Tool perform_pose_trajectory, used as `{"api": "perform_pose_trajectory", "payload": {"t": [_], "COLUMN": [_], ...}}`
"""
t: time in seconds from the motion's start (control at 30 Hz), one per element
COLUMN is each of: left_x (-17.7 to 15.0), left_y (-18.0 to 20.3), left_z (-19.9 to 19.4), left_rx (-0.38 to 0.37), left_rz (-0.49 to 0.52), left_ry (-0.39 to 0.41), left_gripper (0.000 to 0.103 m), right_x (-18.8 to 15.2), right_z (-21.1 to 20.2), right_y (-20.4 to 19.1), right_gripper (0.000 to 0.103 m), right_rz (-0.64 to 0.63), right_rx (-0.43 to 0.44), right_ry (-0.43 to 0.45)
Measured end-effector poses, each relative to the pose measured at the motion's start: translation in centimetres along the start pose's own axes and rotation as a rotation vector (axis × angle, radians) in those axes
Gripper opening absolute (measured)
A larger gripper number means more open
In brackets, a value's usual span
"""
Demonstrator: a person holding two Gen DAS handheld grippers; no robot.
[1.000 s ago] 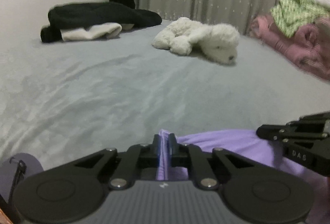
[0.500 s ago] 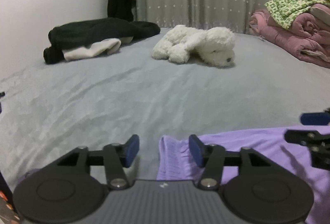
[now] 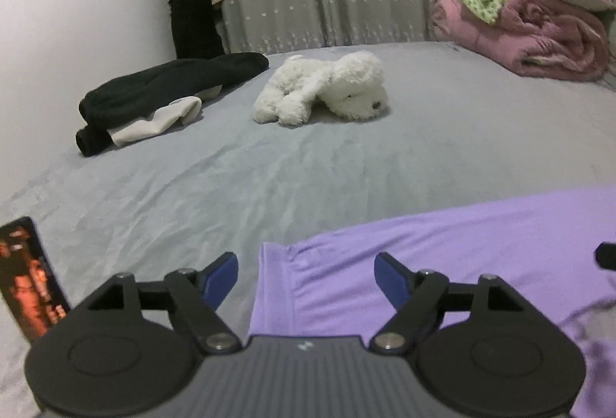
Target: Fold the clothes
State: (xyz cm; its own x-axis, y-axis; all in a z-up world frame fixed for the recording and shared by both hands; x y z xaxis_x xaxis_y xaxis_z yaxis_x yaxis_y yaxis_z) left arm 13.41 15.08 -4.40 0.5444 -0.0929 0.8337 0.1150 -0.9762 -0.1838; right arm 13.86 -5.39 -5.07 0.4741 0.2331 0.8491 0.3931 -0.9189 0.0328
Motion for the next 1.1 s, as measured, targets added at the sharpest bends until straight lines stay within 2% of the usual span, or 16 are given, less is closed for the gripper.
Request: {"api": "perform_pose_trajectory", "payload": {"t": [0.17, 0.37, 0.57, 0.8, 0.9, 0.97, 1.1], "left_x": [-0.8, -3.6, -5.3, -6.7, -7.2, -7.6, -7.8], "left_y": [-0.3, -0.2, 1.2, 3.1, 3.6, 4.0, 4.9], "left_z": [-2.3, -5.4, -9.4, -14.1, -15.9, -16.8, -18.1], "left_rx": [-0.033, -0.074, -0.104, -0.116, -0.101, -0.107, -0.119], "left_rz": [-0.075, -0.175, -0.17, -0.114, -0.099, -0.099, -0.109], "left_ry": [-0.033, -0.095, -0.129, -0.136, -0.135, -0.143, -0.149], "left_gripper": [0.085, 0.085, 0.085, 0.087, 0.089, 0.09, 0.091], "right_x": [-1.2, -2.9, -4.2, -5.4, -5.7, -5.9, -6.2], "right_z": [-3.5, -7.4, -11.4, -15.9, -17.8, -18.9, -20.0], "right_y": [0.5, 0.2, 0.2, 0.2, 0.3, 0.5, 0.7], "right_gripper": [0.072, 0.074, 0.077, 0.081, 0.085, 0.092, 0.097], "right_rz": [0.031, 0.021, 0.017, 0.017, 0.006, -0.016, -0.05], "right_rx": [-0.021, -0.044, -0.069, -0.104, -0.117, -0.125, -0.14], "right_ry": [-0.002, -0.01, 0.0, 0.014, 0.02, 0.018, 0.01]}}
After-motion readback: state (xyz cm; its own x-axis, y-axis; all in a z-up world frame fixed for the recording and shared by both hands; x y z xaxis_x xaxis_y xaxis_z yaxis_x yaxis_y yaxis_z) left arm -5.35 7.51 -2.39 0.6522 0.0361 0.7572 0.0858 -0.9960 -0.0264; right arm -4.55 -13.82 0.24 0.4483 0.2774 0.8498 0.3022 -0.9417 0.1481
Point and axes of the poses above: each gripper's, at about its wrist camera, not at the fingertips, and z roughly the way its jaws point, y to its right, x to its top, the point moved 10 cm from there along z, roughly the way its jaws point, and after that the axes turned 3 degrees about y, right-handed, at the moved point
